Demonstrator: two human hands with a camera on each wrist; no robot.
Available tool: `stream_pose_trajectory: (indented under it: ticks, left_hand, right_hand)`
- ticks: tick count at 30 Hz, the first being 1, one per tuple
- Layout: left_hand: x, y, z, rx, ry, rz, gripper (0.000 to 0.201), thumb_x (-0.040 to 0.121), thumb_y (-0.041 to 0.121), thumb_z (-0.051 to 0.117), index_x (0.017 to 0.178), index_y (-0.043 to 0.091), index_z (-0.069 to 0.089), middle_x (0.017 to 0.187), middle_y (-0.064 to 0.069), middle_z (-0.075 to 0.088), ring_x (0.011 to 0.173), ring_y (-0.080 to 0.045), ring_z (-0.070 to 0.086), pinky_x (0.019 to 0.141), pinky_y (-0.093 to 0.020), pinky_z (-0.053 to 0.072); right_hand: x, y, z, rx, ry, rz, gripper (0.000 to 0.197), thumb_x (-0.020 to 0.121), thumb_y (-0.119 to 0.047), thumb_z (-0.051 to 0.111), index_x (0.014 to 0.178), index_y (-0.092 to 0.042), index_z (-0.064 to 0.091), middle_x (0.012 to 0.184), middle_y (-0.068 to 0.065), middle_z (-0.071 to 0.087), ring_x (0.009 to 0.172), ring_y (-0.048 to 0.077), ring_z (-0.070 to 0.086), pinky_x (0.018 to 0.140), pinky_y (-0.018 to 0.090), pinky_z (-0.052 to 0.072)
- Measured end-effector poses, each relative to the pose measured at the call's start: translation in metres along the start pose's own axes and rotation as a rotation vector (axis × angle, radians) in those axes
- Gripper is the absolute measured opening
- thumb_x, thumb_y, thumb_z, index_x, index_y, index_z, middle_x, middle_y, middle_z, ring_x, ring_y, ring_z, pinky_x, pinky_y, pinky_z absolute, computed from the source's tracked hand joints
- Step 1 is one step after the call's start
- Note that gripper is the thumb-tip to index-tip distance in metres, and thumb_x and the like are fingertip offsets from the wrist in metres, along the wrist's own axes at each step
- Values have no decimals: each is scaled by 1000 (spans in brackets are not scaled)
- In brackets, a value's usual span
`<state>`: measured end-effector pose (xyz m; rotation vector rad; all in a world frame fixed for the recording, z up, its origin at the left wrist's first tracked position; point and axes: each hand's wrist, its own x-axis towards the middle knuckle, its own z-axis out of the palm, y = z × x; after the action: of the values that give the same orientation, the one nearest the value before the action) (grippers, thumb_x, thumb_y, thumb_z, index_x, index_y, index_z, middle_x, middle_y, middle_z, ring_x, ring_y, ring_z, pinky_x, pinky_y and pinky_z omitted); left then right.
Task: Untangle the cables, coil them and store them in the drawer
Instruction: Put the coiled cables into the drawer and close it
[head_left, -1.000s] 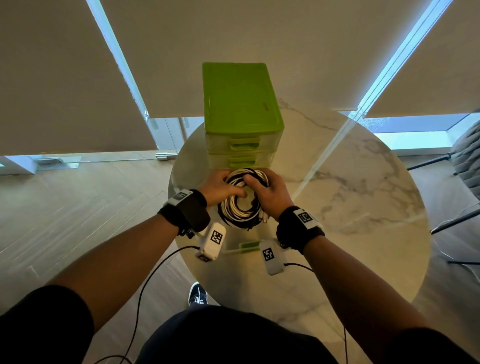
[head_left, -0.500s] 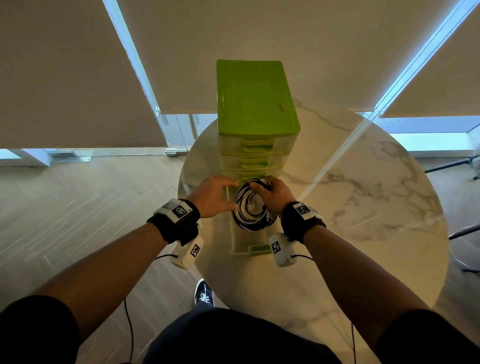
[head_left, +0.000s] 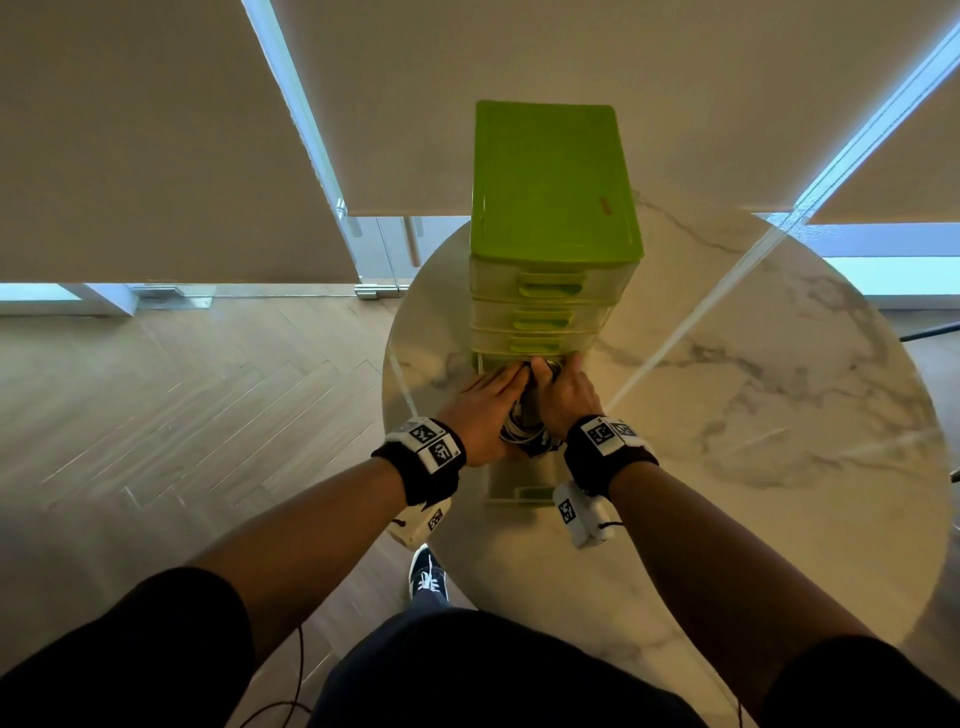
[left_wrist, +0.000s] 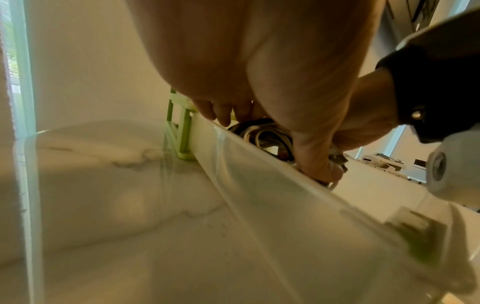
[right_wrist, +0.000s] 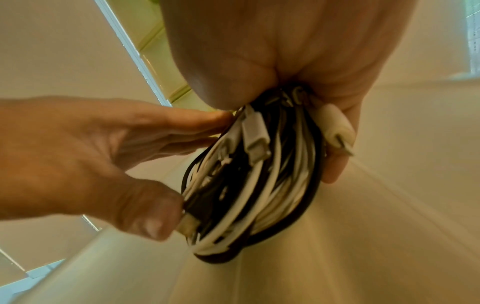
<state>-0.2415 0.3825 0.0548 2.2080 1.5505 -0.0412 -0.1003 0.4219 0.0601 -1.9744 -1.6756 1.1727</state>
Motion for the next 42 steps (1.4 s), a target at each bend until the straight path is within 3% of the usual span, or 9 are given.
stream_pose_trajectory:
  ticks: [7, 12, 18, 22, 27, 32, 34, 37, 42]
  left_hand:
    - [3, 7, 3, 149, 41, -38, 108, 74, 65, 65, 152, 14, 12, 159, -6, 15, 132, -29, 38, 112, -36, 25]
    - [9, 13, -4, 221, 2, -45, 103, 75, 61, 65, 151, 14, 14, 159, -7, 16, 130, -29, 41, 112, -36, 24]
    - [21, 19, -18, 279, -32, -33, 98, 70, 67, 64, 145, 14, 29, 154, -4, 30, 137, -29, 34, 115, -42, 20]
    - [24, 27, -48, 111, -156, -47, 55, 69, 41, 78, 116, 19, 61, 117, -5, 64, 108, -29, 60, 90, -40, 49]
    - [24, 44, -111, 51, 198, 51, 31, 88, 14, 63, 118, 22, 67, 118, -4, 67, 108, -25, 61, 90, -36, 47]
    - [23, 55, -137, 196, 840, 386, 14, 67, 6, 78, 78, 12, 71, 78, -4, 68, 82, -23, 53, 68, -31, 42]
    - [29, 56, -140, 276, 917, 287, 29, 65, 16, 76, 93, 16, 70, 96, -6, 67, 96, -23, 45, 77, -36, 38]
    - [32, 46, -147, 323, 605, 16, 62, 81, 44, 62, 139, 32, 45, 148, -7, 40, 137, -31, 27, 108, -49, 14]
    - [35, 38, -147, 316, 497, -18, 63, 90, 48, 54, 147, 38, 29, 154, -4, 30, 140, -30, 26, 114, -50, 13]
  right_hand:
    - [-12, -2, -5, -258, -71, -148, 38, 101, -31, 36, 128, -3, 39, 126, 24, 42, 114, 42, 47, 95, 48, 42]
    - [-36, 23, -18, -497, -141, -368, 62, 96, -14, 43, 147, 7, 14, 149, 27, 25, 135, 41, 32, 112, 40, 31]
    - [-54, 45, -14, -799, -179, -425, 78, 96, -30, 45, 151, -3, -3, 158, 25, -7, 145, 36, 15, 115, 39, 24]
    - [-44, 39, -13, -956, -168, -384, 84, 95, -38, 52, 152, -6, -1, 158, 23, -5, 144, 33, 21, 111, 41, 28]
    - [-41, 33, -13, -1040, -148, -391, 70, 99, -33, 43, 151, -4, 7, 157, 25, 5, 136, 33, 35, 105, 43, 32]
    - [-37, 28, -17, -955, -183, -382, 57, 99, -25, 42, 148, -5, 21, 155, 25, 12, 130, 34, 42, 102, 43, 38]
    - [-37, 27, -16, -965, -174, -378, 54, 99, -23, 42, 146, -4, 25, 154, 26, 16, 128, 35, 45, 101, 44, 39]
    - [-37, 24, -13, -1001, -150, -374, 48, 98, -22, 41, 142, -4, 33, 150, 25, 24, 122, 35, 49, 97, 43, 40]
    - [-14, 15, -22, -1087, -127, -409, 44, 100, -25, 39, 140, -8, 39, 150, 21, 28, 121, 32, 51, 97, 44, 37]
